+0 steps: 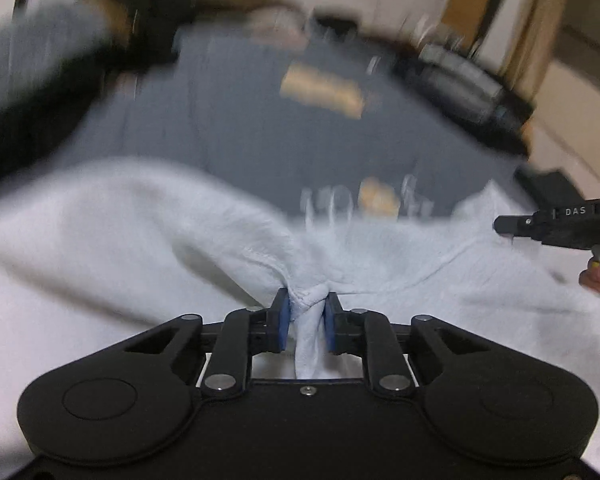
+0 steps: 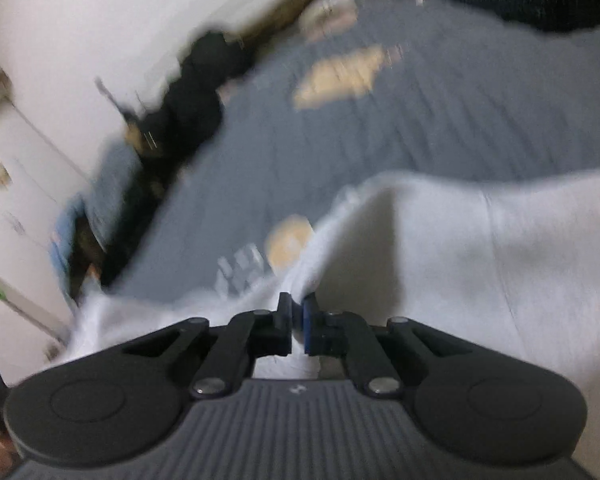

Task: Fold clothes

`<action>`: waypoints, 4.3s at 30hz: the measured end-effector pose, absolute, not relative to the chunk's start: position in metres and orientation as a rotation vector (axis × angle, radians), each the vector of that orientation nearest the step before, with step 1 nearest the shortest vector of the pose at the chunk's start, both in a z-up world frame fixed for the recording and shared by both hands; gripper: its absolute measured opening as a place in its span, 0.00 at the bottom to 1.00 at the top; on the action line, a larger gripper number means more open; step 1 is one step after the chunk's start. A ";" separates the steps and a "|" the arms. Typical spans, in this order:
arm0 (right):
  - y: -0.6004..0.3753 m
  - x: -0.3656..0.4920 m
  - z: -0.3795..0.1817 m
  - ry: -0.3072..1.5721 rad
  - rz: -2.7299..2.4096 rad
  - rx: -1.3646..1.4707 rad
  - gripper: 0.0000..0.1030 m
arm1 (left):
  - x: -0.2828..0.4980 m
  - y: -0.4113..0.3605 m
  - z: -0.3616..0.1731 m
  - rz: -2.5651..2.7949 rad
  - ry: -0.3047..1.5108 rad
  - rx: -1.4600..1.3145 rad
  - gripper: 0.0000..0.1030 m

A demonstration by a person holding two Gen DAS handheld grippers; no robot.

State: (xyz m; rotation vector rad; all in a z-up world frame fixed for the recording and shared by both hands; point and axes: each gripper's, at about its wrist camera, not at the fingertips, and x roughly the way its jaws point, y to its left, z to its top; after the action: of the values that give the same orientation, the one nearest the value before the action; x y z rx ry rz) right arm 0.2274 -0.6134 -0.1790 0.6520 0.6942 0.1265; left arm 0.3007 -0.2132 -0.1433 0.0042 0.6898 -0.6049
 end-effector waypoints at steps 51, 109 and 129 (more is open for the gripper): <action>-0.481 0.103 -0.152 0.500 0.557 -0.471 0.60 | 0.166 -0.246 -0.206 -0.829 0.303 1.119 0.08; -0.547 0.028 -0.099 0.448 0.285 0.074 0.73 | 0.113 -0.184 -0.109 -0.825 0.481 0.519 0.71; -0.493 -0.024 -0.126 0.422 -0.018 0.174 0.92 | 0.074 -0.245 -0.094 -0.555 0.447 0.053 0.89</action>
State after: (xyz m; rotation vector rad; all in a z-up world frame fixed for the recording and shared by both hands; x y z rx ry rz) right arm -0.0241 -0.4933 -0.1263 0.1744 0.4225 -0.0179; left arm 0.0743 -0.2447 -0.0941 0.0535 0.4473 -0.5551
